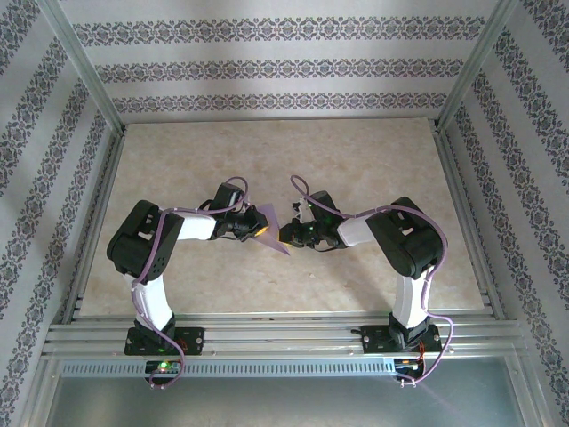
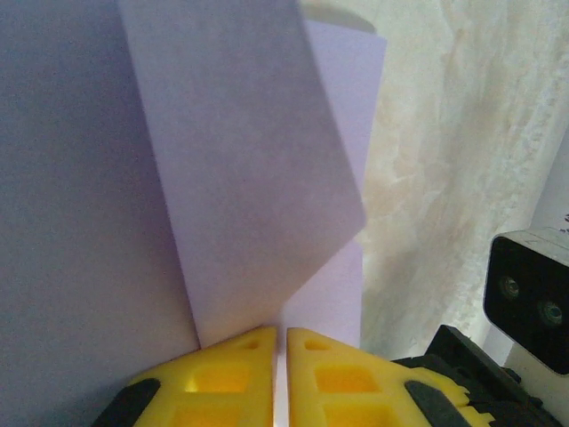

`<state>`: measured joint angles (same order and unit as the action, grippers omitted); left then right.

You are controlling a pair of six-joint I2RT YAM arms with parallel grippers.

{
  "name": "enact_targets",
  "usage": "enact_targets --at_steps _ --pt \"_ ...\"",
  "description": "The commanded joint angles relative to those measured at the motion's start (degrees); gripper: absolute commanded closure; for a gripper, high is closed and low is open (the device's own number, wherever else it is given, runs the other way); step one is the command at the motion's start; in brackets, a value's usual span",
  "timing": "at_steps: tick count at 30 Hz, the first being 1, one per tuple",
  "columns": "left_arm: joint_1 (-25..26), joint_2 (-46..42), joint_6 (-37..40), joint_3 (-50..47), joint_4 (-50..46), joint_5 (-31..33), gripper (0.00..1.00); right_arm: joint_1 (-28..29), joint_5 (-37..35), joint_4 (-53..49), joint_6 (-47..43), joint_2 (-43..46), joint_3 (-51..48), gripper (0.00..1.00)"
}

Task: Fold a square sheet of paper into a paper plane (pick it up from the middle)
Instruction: Fourth fold the wing at the center of the table.

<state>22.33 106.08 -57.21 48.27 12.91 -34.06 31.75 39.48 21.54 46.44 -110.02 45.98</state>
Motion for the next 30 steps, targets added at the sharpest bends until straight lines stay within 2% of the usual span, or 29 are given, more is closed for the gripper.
enact_targets --at_steps 1,7,10,14,22,30 --pt "-0.27 1.24 0.50 0.98 -3.81 1.58 0.88 0.42 -11.12 -9.16 -1.33 -5.35 -2.12 0.90" --pt "-0.35 1.84 1.66 1.30 -7.61 2.56 0.88 0.07 -10.36 -8.45 -0.23 -0.57 -2.40 0.73" --pt "-0.30 2.08 1.58 0.80 -7.26 2.38 0.88 -0.29 -8.83 -8.78 -0.43 3.57 -2.43 0.69" --pt "-0.31 1.81 1.72 0.50 -7.06 2.38 0.88 -0.46 -5.98 -13.29 -2.00 6.47 -1.35 0.69" --pt "-0.31 2.20 1.66 0.33 -6.35 2.16 0.88 -0.46 -3.74 -16.00 -3.74 7.16 -1.94 0.79" --pt "-0.35 2.72 1.80 1.13 -8.34 2.65 0.88 -0.02 -4.27 -15.74 -7.40 10.79 -1.24 0.77"
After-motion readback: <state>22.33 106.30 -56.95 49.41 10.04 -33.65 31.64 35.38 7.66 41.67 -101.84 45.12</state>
